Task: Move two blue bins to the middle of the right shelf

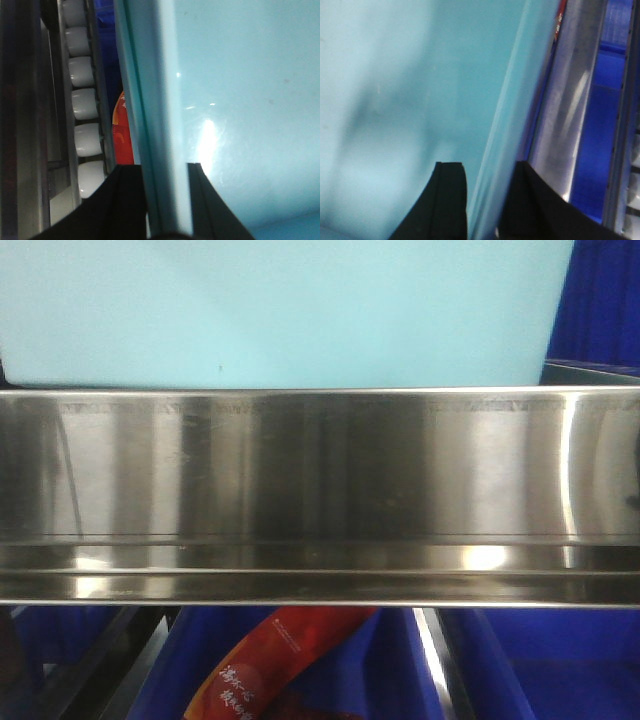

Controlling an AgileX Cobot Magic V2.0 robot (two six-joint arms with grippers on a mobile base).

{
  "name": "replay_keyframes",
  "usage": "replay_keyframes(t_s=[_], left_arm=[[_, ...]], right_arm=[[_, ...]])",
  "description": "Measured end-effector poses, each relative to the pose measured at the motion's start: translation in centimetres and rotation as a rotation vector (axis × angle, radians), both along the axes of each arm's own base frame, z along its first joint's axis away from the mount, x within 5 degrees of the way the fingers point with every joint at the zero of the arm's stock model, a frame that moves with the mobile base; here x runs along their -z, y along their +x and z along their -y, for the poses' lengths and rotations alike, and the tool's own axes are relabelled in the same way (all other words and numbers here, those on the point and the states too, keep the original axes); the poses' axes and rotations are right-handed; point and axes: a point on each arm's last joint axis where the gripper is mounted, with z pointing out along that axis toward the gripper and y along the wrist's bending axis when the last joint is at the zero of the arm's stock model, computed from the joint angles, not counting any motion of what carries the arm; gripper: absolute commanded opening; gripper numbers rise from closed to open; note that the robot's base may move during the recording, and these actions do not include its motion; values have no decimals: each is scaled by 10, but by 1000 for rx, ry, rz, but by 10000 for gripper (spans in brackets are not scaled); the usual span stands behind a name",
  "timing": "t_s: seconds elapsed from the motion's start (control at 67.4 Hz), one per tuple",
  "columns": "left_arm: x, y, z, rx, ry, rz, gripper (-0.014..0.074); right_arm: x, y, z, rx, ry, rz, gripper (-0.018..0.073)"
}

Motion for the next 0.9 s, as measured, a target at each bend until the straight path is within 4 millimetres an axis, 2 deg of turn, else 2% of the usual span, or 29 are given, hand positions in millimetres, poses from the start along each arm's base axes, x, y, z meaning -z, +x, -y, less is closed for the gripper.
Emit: replay_keyframes(t_s=[0.133,0.163,0.208,0.267,0.326,0.4,0.46,0.593,0.682,0.801,0.905], left_arm=[[5,4,0,-2,5,-12,6],[6,4,0,-2,6,-15,60],[5,5,0,-2,5,-10,152],[5,5,1,3,-2,-6,273],[4,6,2,4,-8,3,400],[2,6,2,5,-17,16,557],[1,7,2,5,-18,21,623],[-10,7,2,6,-18,48,598],[-23,1,0,9,-22,80,599],[-45,-16,-4,11,-33,137,577],[-66,-38,-11,8,-27,207,442]], right_arm=[[3,3,-1,2,-4,2,262],[2,4,-1,3,1,13,369],[1,5,-1,3,5,27,459],[0,6,-2,4,9,37,545],[-1,6,-2,5,11,41,568],[-1,6,-2,4,11,43,555],[-4,4,-1,4,15,53,539],[-18,-5,5,6,7,102,480],[-32,-14,10,8,9,154,398],[-54,-31,19,13,15,235,214],[-73,-48,26,17,32,300,40]])
